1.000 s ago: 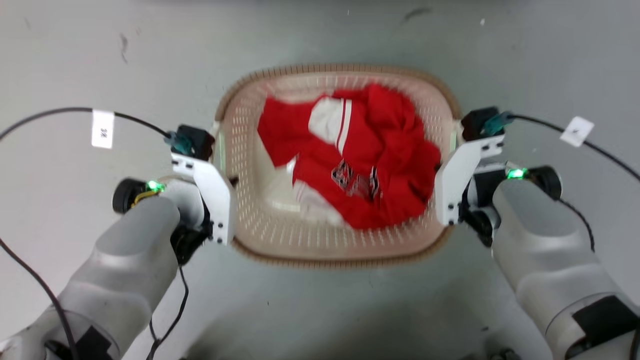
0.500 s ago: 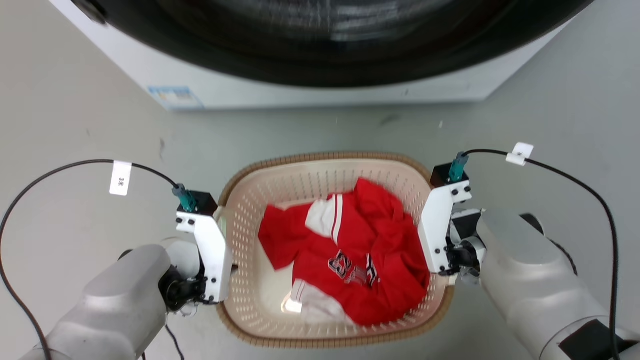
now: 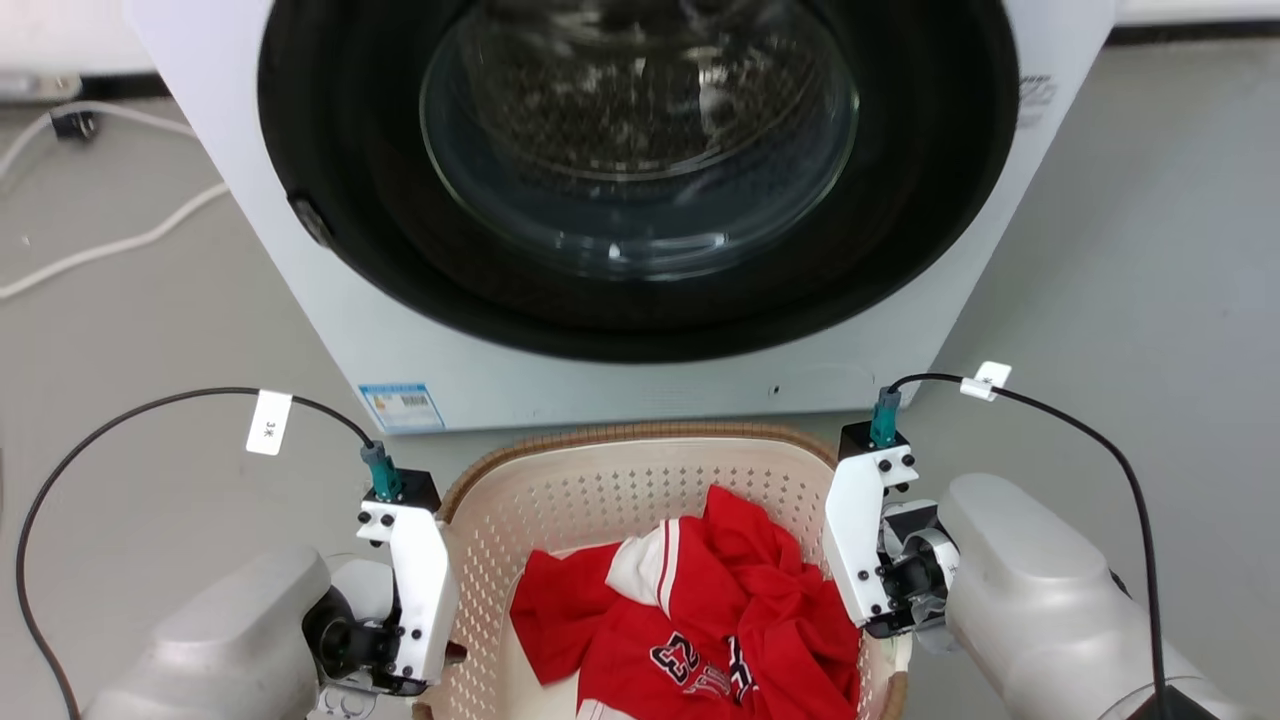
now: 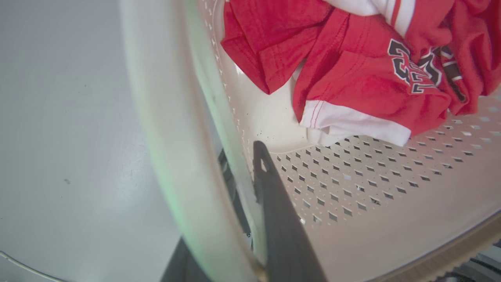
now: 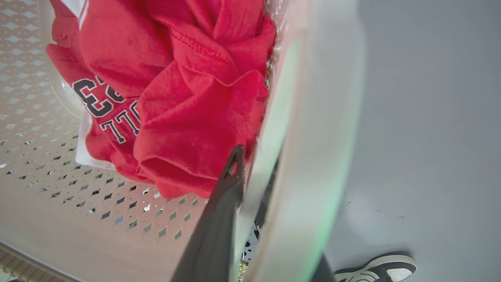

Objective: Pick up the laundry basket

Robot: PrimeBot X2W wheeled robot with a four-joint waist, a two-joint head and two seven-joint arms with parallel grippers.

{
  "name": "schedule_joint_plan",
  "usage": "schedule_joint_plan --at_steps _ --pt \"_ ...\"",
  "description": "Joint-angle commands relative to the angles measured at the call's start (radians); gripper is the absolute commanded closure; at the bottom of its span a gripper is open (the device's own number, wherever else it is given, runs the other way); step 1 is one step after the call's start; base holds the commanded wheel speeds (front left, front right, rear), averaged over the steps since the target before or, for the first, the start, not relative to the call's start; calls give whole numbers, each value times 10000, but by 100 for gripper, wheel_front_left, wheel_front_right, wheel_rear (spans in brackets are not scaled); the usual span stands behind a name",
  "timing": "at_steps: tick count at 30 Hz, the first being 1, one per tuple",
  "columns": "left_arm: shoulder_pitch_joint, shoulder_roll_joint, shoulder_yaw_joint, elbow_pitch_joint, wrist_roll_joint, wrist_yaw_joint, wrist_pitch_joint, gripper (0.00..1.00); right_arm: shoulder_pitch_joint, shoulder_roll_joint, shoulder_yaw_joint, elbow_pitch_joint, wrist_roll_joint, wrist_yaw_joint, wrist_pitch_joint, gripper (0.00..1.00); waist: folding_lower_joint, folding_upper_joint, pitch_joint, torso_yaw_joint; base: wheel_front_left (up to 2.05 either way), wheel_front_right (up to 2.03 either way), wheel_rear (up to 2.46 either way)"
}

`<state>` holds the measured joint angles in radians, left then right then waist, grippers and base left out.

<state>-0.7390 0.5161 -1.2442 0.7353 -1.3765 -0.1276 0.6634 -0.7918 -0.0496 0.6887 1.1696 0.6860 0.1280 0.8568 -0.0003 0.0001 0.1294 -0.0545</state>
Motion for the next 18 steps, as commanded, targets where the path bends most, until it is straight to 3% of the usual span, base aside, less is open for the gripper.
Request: schedule_joint_plan --at_steps 1,10,18 --pt "191 33 -76 -81 -52 -49 181 100 32 -15 82 -41 9 49 45 100 3 -1 -539 -98 0 0 0" --pt "374 -109 -132 -113 -573 -72 944 100 30 -10 662 -141 73 49 843 100 3 -1 -1391 -164 0 0 0" --pt "274 -147 -188 -438 -839 -90 1535 100 17 34 757 -307 414 52 924 100 3 -1 -1668 -82 0 0 0"
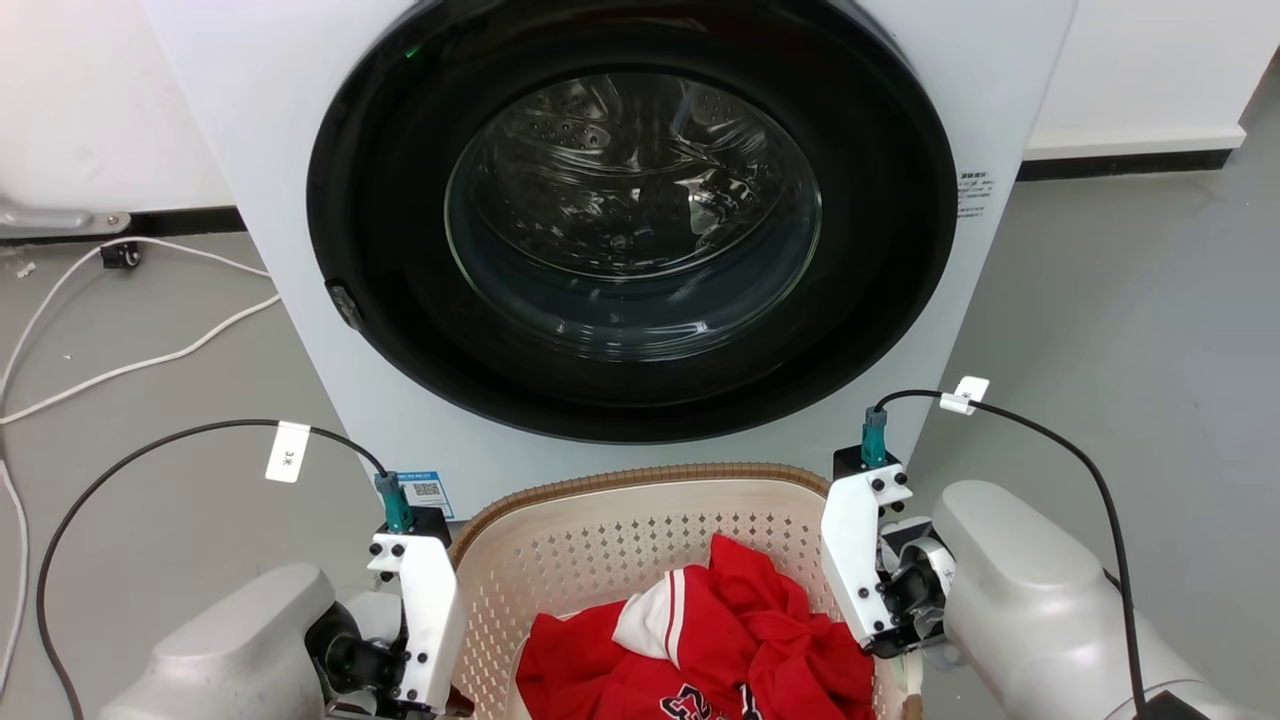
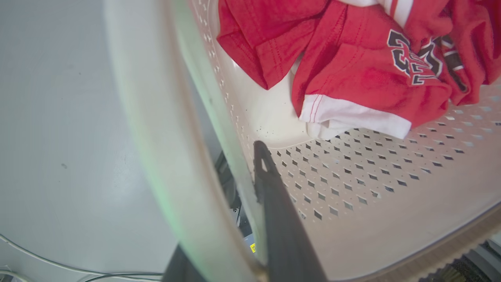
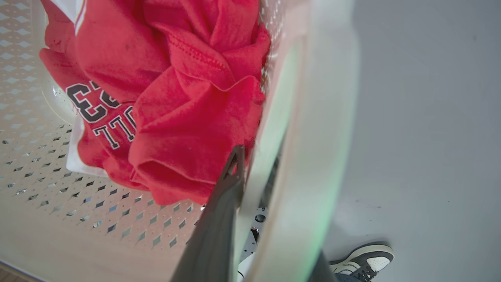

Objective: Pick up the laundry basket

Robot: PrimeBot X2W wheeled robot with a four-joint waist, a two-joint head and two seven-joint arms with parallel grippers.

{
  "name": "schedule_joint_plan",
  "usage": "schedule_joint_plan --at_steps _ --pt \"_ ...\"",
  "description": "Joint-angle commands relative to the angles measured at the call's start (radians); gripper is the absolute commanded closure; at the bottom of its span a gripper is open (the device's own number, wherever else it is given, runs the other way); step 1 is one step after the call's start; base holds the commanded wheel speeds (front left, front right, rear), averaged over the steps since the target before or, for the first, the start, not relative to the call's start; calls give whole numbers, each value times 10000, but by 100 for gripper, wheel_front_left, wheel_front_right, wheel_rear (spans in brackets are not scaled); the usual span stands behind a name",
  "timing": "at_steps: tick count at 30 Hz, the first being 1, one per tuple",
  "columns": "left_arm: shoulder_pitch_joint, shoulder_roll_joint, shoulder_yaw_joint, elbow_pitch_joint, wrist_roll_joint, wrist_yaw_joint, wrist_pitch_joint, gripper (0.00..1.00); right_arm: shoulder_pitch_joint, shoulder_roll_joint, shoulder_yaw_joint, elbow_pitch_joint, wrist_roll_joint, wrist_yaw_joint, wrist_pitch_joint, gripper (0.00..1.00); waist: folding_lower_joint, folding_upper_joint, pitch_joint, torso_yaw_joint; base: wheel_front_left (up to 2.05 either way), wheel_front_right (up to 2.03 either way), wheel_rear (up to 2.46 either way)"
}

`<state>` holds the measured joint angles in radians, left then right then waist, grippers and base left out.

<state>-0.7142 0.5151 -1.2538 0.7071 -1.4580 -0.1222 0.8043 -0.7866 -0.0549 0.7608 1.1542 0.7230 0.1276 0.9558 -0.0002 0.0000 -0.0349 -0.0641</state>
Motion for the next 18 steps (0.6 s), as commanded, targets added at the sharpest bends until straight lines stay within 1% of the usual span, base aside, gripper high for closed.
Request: schedule_joint_plan --at_steps 1,9,18 --pt "17 -119 -96 -156 -42 -144 134 100 -24 82 48 -142 69 56 -80 100 2 0 -53 20 0 0 0" --pt "53 85 -104 -105 -115 -143 228 100 -125 73 66 61 238 56 -104 100 2 0 -206 17 0 0 0" --pt "-125 153 -116 -69 -106 -143 306 100 -233 59 3 214 488 54 -255 100 2 0 -171 15 0 0 0"
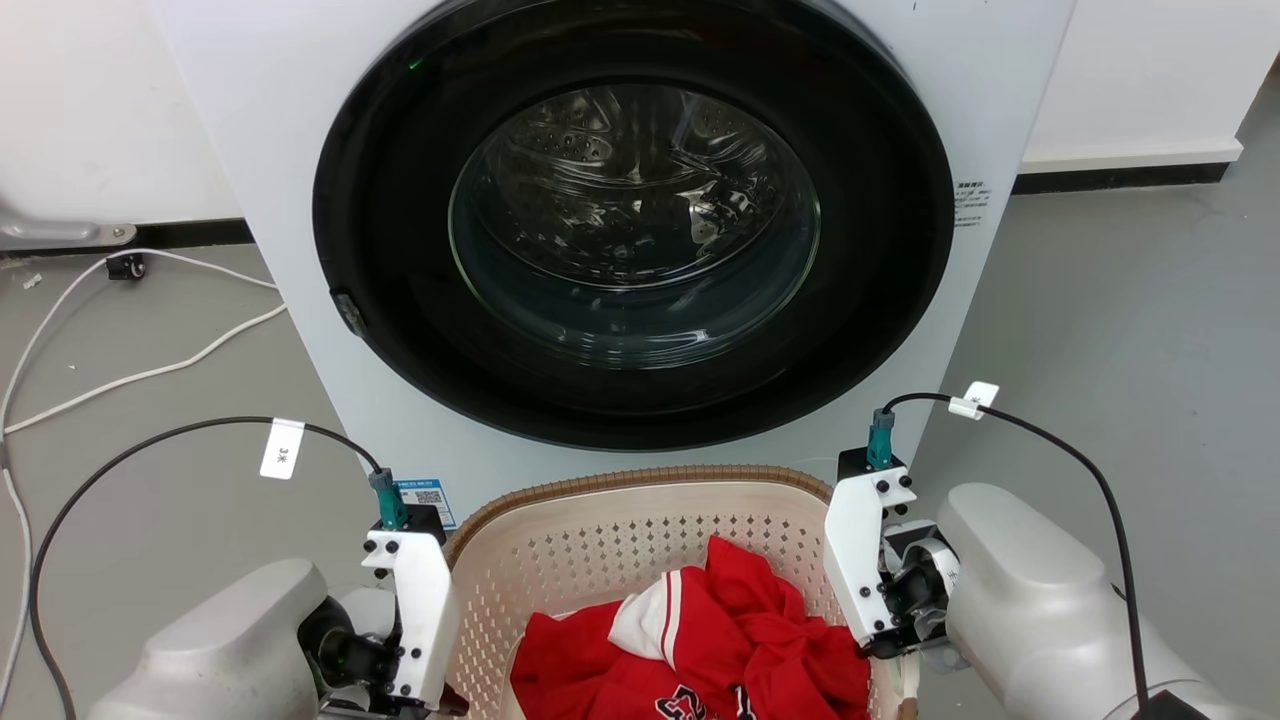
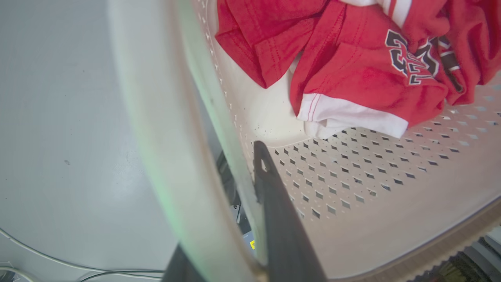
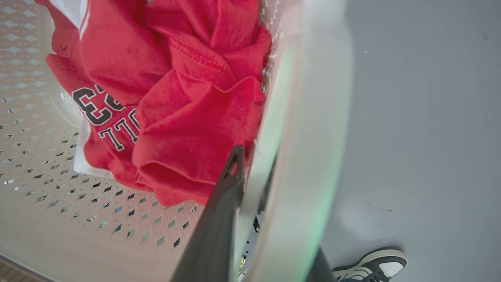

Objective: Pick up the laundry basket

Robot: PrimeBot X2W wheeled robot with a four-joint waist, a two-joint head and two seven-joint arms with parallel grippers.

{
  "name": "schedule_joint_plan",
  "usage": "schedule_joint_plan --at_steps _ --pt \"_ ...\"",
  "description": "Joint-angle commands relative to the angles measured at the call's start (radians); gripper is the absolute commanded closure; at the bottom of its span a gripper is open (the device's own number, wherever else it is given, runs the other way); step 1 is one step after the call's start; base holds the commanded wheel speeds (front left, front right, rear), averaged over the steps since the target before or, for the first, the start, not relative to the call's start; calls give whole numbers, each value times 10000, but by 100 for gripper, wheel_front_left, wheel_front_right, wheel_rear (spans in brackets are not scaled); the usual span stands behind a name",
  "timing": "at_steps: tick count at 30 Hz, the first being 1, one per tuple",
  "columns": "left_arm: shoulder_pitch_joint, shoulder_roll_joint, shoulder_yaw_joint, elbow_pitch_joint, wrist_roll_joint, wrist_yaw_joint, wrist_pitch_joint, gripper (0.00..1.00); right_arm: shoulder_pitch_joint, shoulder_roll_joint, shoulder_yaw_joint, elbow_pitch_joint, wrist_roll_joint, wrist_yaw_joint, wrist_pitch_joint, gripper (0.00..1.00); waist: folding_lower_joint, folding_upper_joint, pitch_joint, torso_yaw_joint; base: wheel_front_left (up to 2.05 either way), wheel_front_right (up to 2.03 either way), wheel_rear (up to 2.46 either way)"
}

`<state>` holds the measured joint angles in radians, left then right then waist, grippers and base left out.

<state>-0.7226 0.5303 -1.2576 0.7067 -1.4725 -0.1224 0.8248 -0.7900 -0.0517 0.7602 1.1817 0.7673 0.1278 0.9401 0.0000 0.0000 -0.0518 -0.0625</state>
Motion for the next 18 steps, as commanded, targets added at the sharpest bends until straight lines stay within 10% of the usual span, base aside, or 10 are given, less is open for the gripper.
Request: schedule_joint_plan --at_steps 1,18 --pt "-61 5 -78 -74 39 -141 115 100 -203 27 21 -38 67 53 -103 100 0 0 6 1 0 0 0" --pt "-186 13 -105 -53 78 -138 107 100 -344 27 262 34 333 53 -121 100 0 0 101 -23 0 0 0"
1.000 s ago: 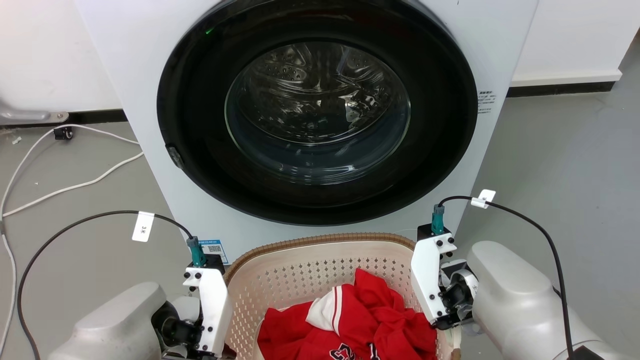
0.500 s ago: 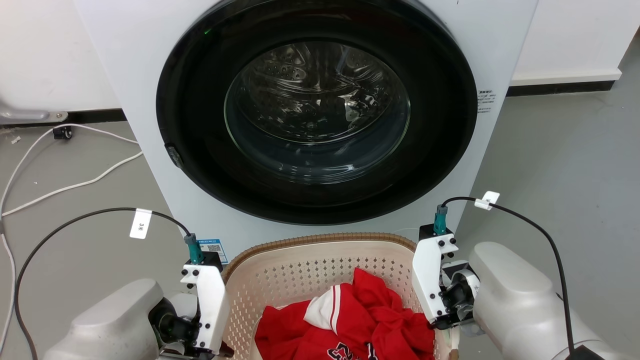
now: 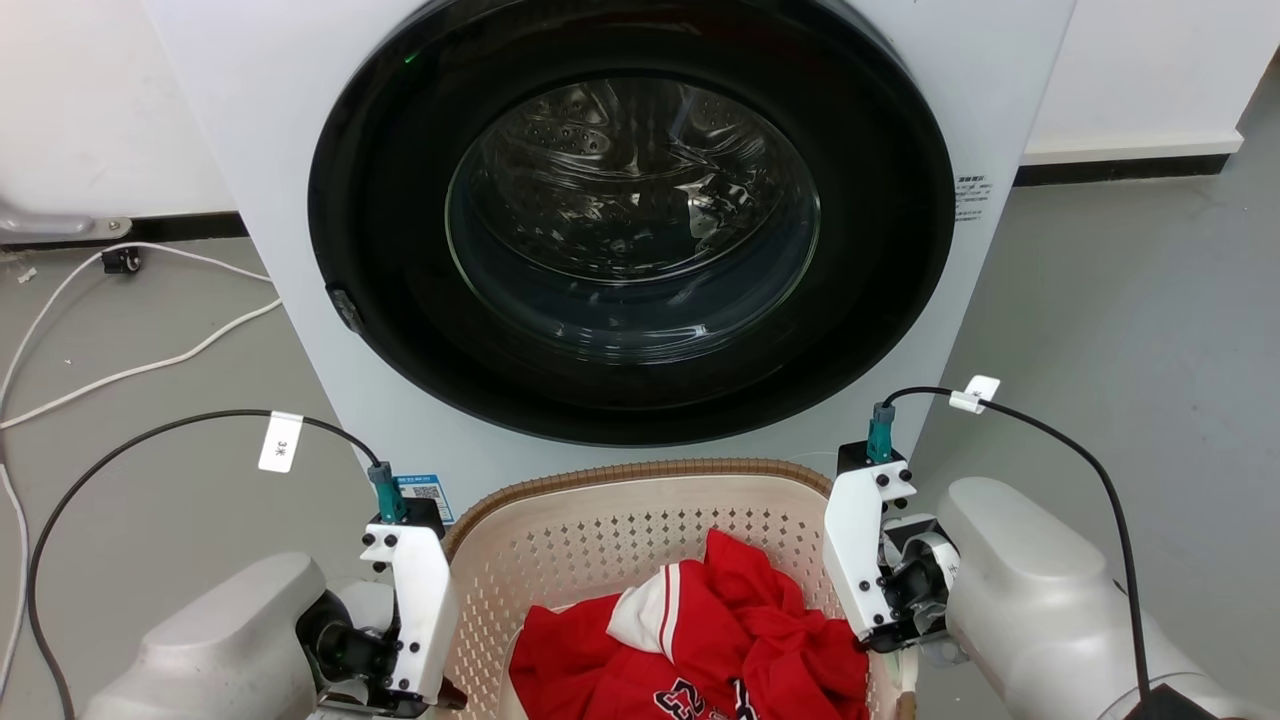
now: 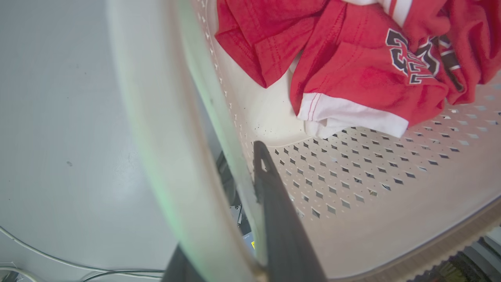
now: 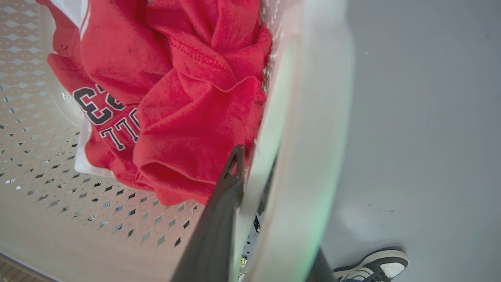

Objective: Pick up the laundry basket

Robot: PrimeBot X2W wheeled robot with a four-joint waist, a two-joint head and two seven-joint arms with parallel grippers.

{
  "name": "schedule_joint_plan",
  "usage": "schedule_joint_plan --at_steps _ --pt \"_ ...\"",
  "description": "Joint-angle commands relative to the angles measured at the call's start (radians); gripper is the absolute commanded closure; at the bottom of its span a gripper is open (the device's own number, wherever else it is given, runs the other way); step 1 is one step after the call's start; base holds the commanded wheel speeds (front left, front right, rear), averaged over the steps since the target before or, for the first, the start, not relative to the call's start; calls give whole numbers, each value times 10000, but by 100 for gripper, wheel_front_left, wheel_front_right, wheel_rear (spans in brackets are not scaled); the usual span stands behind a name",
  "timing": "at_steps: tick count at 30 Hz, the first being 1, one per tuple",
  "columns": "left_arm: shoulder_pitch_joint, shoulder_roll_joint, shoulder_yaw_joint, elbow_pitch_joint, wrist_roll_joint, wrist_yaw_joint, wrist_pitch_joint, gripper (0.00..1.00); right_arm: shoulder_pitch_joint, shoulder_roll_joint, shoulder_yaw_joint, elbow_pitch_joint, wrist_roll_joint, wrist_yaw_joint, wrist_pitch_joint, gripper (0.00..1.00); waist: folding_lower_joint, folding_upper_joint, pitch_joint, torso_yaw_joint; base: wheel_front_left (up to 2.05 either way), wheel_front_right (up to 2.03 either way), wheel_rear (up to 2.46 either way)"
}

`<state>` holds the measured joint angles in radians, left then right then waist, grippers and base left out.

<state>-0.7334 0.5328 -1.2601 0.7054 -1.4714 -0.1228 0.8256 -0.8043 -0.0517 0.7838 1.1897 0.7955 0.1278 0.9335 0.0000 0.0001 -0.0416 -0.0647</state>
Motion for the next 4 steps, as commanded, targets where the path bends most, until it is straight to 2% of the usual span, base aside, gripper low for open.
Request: schedule_joint_plan --at_steps 1,4 --pt "-89 -11 -84 -35 69 -135 106 100 -203 27 40 -36 57 53 -62 100 0 -1 1 -2 0 0 0" --pt "-134 -17 -81 -15 138 -135 28 100 -243 27 63 19 101 53 -125 100 0 -1 5 -1 0 0 0"
